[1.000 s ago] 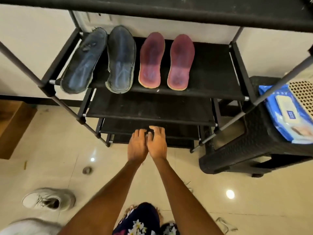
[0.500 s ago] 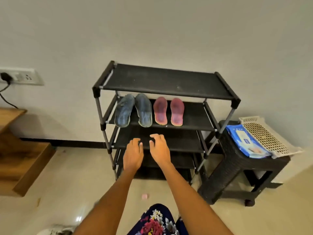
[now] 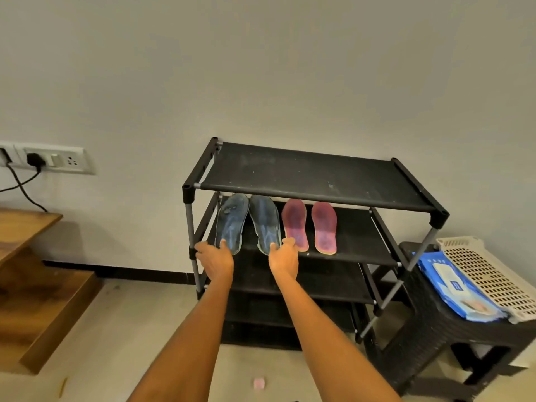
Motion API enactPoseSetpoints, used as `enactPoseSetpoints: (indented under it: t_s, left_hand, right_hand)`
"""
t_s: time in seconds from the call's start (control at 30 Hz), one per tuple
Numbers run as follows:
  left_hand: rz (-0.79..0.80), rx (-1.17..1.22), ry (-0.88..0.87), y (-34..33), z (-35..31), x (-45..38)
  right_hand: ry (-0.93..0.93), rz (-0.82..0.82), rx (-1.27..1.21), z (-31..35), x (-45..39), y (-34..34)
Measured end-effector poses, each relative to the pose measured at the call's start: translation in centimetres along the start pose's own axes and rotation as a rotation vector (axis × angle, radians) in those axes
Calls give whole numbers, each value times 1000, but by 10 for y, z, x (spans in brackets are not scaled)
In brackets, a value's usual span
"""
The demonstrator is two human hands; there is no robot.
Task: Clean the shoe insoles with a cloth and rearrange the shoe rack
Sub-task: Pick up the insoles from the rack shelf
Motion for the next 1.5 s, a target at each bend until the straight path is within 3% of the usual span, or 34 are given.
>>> enactPoseSetpoints:
  t_s: [0.23, 0.53, 0.7, 1.0, 1.27, 1.5]
  left_hand:
    - [155, 176, 153, -19, 19, -21]
    - [141, 140, 89, -4, 37, 24]
    - [273, 122, 45, 4, 64, 78]
    - [625, -112, 33, -49, 109, 211]
    - [819, -320, 91, -156, 188, 342]
    - [922, -577, 161, -270, 290, 403]
  right_hand:
    - [-132, -15, -102, -14, -20, -22]
    - [-266, -37, -572, -24, 29, -17]
    - [-368, -18, -695, -57, 94, 7]
    - [-558, -181, -776, -178, 191, 110]
    - [-694, -482, -829, -324, 247, 193]
    - [-870, -681, -910, -461, 280, 230]
Point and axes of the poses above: each hand's wrist, its own x-axis away from the middle knuckle, its own y-axis out of the back of the hand, z = x × y, the point moved 7 cm from there along -x, towards the middle knuckle, and after that the axes turned 10 degrees about y, right-handed, at the moved point
